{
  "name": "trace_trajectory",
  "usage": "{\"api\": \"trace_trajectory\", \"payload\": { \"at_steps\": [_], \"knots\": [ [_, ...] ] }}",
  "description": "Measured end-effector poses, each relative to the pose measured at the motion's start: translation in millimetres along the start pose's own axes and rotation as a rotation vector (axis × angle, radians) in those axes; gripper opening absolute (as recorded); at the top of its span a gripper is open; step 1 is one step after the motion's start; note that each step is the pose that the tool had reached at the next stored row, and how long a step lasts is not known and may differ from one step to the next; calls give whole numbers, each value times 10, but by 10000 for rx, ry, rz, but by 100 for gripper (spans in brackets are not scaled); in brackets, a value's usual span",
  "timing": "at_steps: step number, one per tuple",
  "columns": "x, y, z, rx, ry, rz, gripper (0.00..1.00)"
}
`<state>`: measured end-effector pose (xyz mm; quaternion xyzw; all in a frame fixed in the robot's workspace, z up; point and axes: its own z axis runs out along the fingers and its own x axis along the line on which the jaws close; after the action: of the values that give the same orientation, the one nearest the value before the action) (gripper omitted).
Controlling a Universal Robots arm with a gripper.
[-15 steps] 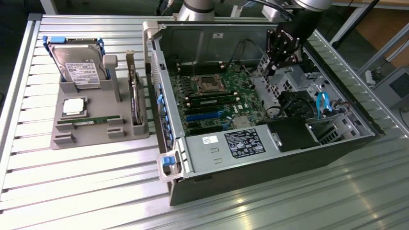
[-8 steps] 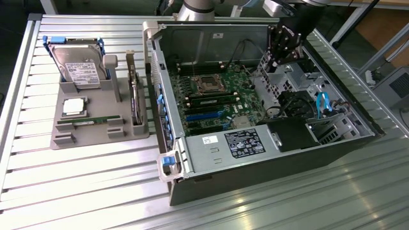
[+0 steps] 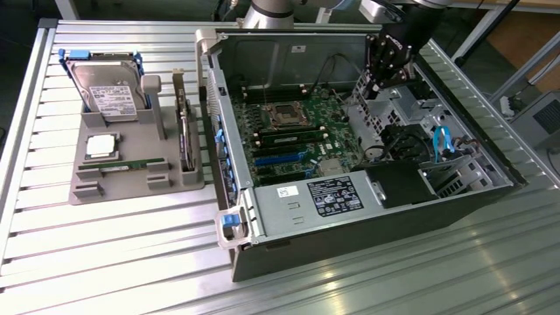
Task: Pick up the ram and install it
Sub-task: 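Insert the ram into the slot, then press down the ram until it locks into place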
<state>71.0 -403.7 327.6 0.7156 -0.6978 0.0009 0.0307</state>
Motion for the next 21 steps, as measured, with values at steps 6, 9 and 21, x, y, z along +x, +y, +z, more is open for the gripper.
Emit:
{"api": "trace_trajectory", "payload": {
  "at_steps": [6,9,21],
  "knots": [
    [-41,160,5,19,2,1,10],
    [-51,222,8,28,1,2,10],
    [-52,260,10,32,1,2,10]
  ]
}}
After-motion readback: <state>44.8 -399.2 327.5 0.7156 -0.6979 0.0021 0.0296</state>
